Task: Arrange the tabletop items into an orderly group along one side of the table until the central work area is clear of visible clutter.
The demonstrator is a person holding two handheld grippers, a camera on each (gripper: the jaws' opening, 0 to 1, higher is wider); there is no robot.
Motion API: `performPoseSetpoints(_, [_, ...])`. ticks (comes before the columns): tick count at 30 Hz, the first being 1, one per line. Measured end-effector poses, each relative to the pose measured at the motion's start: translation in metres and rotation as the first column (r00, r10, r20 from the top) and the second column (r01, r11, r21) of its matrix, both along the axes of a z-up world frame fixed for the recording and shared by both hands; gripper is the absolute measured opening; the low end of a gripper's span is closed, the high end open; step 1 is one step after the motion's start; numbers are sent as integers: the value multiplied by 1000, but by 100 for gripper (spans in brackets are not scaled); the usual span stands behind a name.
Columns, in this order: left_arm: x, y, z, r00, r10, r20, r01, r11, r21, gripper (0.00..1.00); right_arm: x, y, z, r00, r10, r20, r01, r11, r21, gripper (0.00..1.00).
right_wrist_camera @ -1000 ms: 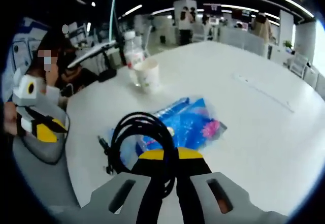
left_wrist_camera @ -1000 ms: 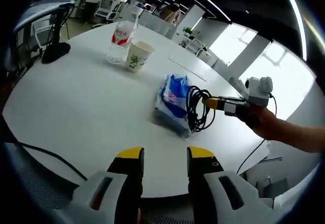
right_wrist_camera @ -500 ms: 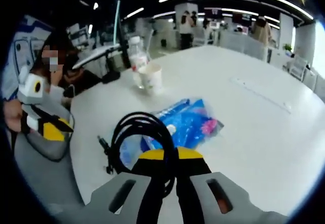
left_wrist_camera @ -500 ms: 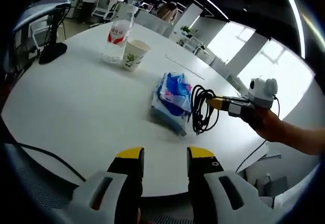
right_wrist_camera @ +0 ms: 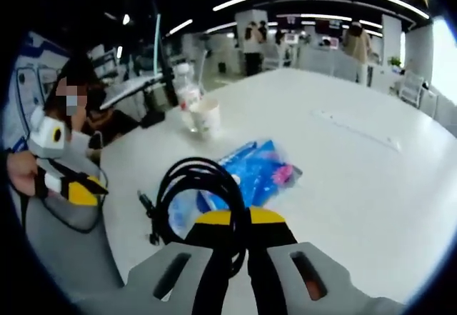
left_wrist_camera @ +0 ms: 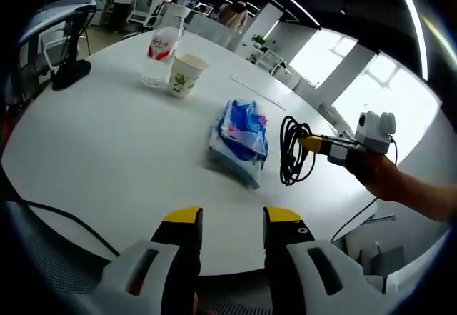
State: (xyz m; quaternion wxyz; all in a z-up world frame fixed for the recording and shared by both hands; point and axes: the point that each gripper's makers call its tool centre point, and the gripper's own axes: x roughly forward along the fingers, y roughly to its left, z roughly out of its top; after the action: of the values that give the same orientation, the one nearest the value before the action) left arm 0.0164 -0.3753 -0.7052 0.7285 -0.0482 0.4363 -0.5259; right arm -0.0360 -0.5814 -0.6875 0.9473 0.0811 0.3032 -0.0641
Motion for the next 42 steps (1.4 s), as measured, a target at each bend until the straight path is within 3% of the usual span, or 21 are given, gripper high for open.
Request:
performPoseSetpoints(12, [2, -1, 0, 1000, 8, -4, -8, 1000, -5, 32, -33, -16, -2, 997, -82, -13, 82, 996, 16, 3])
performPoseSetpoints(22, [4, -1, 1, 1000, 22, -3, -22, 1000, -11, 32, -67, -27, -15, 986, -160, -53, 162, 986, 50, 3])
performPoseSetpoints(42, [2, 0, 0, 1000, 21, -5, -21, 1000, -6, 32, -91, -26, -33, 966, -237, -99, 247, 963, 108, 3])
